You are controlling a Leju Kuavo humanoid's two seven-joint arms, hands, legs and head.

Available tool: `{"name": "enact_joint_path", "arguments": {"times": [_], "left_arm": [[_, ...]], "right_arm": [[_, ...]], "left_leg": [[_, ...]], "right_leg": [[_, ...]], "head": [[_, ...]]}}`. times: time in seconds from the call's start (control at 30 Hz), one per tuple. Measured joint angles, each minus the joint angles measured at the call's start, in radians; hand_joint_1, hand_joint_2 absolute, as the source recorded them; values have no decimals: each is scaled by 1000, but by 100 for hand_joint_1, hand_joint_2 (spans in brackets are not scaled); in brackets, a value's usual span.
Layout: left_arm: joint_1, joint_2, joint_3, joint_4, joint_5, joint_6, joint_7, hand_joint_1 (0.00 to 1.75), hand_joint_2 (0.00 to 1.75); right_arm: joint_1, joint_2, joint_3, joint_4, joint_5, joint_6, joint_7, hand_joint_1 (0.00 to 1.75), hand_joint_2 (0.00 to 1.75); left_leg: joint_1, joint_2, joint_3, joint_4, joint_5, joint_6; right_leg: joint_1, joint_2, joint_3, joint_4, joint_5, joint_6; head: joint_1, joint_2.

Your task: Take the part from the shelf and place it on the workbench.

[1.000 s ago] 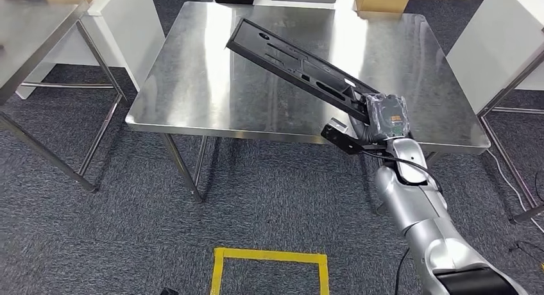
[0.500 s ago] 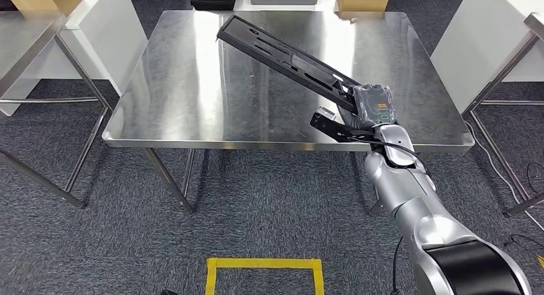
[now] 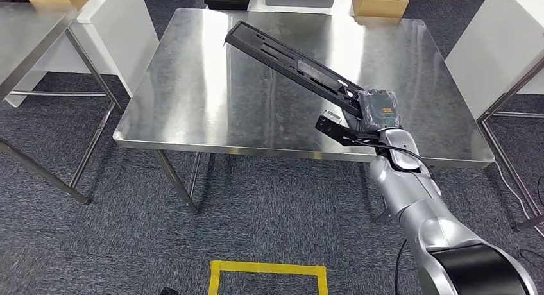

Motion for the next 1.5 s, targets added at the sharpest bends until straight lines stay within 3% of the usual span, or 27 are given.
{"name": "enact_joint_path", "arguments": {"times": [0.07,0.2,0.27,0.33,0.37,0.4,0.43,0.5,0.53,0.57,0.63,0.7,0.77,0.83,0.9,0.93,1.0,1.03,1.1,1.13,1.23,1.27,1.37,1.4,1.43,1.5], "left_arm": [[-1,0,1,0,0,0,0,0,175],[-1,0,2,0,0,0,0,0,175],[-1,0,3,0,0,0,0,0,175],[-1,0,5,0,-1,1,0,0,175],[0,0,6,0,0,1,0,0,175],[0,-1,6,0,0,1,0,0,175],[1,-1,7,0,0,2,0,0,175],[0,0,9,0,0,4,0,0,175],[0,1,10,0,1,5,0,0,175],[-1,1,10,0,1,5,-1,0,175],[-1,0,11,0,1,6,-1,0,175],[-1,-4,11,0,1,7,-2,0,175],[-2,-6,11,0,1,8,-2,0,175],[-3,-8,11,0,0,8,-2,0,175],[-2,-10,11,0,-1,7,-3,0,175],[-1,-11,11,0,-3,6,-3,0,175],[-2,-11,11,0,-9,3,-3,0,175],[-3,-11,11,0,-12,1,-3,0,175],[-5,-11,11,0,-16,-1,-2,0,175],[-6,-11,11,0,-17,-2,-1,0,175],[-8,-11,11,0,-17,-3,0,0,175],[-9,-11,11,0,-17,-3,0,0,175],[-11,-11,10,0,-18,-4,0,0,175],[-11,-11,10,0,-18,-4,0,0,175],[-11,-11,10,0,-18,-4,0,0,175],[-11,-10,11,0,-17,-5,0,0,175]], "right_arm": [[-2,1,0,2,0,0,-1,175,0],[-4,-1,0,4,0,0,-2,175,0],[-5,1,0,5,1,1,-2,175,0],[-3,4,1,8,2,2,-2,175,0],[-2,6,1,10,4,3,-2,175,0],[0,7,1,13,6,3,-2,175,0],[2,9,2,14,8,2,-2,175,0],[3,13,2,16,11,0,-2,175,0],[3,14,3,17,12,-2,-1,175,0],[2,15,3,17,14,-3,1,175,0],[3,17,4,19,18,-4,4,175,0],[4,17,5,19,22,-5,6,175,0],[3,16,6,20,23,-8,7,175,0],[4,13,6,22,23,-12,8,175,0],[11,7,7,25,25,-13,11,175,0],[13,4,7,27,26,-13,14,175,0],[14,-3,8,28,26,-15,17,175,0],[13,-6,8,28,25,-16,18,175,0],[12,-10,9,30,23,-18,19,175,0],[12,-12,9,30,23,-19,19,175,0],[11,-18,9,30,23,-20,19,175,0],[10,-18,9,30,24,-20,20,175,0],[11,-17,9,31,28,-20,22,175,0],[11,-17,10,32,29,-20,22,175,0],[12,-17,10,33,29,-20,22,175,0],[11,-17,11,33,30,-20,22,175,0]], "left_leg": [[-3,0,5,1,-8,-10],[0,3,-2,17,-25,-29],[3,6,-48,108,-69,-38],[3,7,-125,244,-119,-42],[3,7,-155,287,-125,-42],[3,7,-167,293,-111,-40],[3,7,-158,260,-80,-36],[-2,7,-99,124,-2,-18],[-5,7,-70,64,21,-9],[-9,8,-50,26,30,-2],[-14,8,-37,6,25,4],[-9,8,-23,-10,28,10],[-2,10,-6,-27,31,18],[-3,9,2,-29,27,22],[-2,7,8,-28,20,20],[-1,5,12,-27,16,18],[2,2,20,-22,3,6],[2,2,22,-17,-4,-1],[0,2,23,-12,-15,-13],[0,2,23,-11,-18,-18],[7,6,9,18,-39,-32],[8,7,-14,63,-61,-36],[9,7,-127,258,-131,-42],[9,7,-152,285,-127,-41],[9,7,-159,279,-106,-38],[7,7,-112,155,-22,-26]], "right_leg": [[3,-1,34,-67,22,-10],[1,4,41,-69,15,-42],[-3,5,49,-71,11,-56],[1,6,55,-71,5,-65],[3,6,58,-71,2,-68],[6,6,62,-71,-1,-70],[9,7,68,-71,-4,-72],[14,9,79,-71,-11,-71],[17,10,81,-71,-15,-69],[19,11,82,-71,-18,-65],[19,11,82,-73,-21,-55],[21,10,76,-62,-30,-47],[20,8,39,15,-61,-44],[12,7,-36,152,-104,-41],[3,7,-88,220,-110,-27],[-2,6,-84,194,-88,-15],[-14,-1,-28,48,-17,10],[-15,-3,3,-18,11,14],[-11,-5,30,-74,29,4],[-7,-2,32,-73,28,-6],[-14,2,37,-74,23,-32],[-17,2,42,-75,20,-39],[-9,4,52,-75,10,-55],[-6,4,56,-75,7,-57],[-4,5,60,-74,3,-58],[0,7,74,-75,-6,-57]], "head": [[0,0],[-8,0],[-16,0],[-24,0],[-25,0],[-26,0],[-26,0],[-26,0],[-25,0],[-24,0],[-23,0],[-23,0],[-17,0],[-11,0],[-6,0],[-5,0],[0,0],[3,0],[3,0],[1,0],[-7,0],[-12,0],[-25,0],[-26,0],[-27,0],[-29,0]]}}
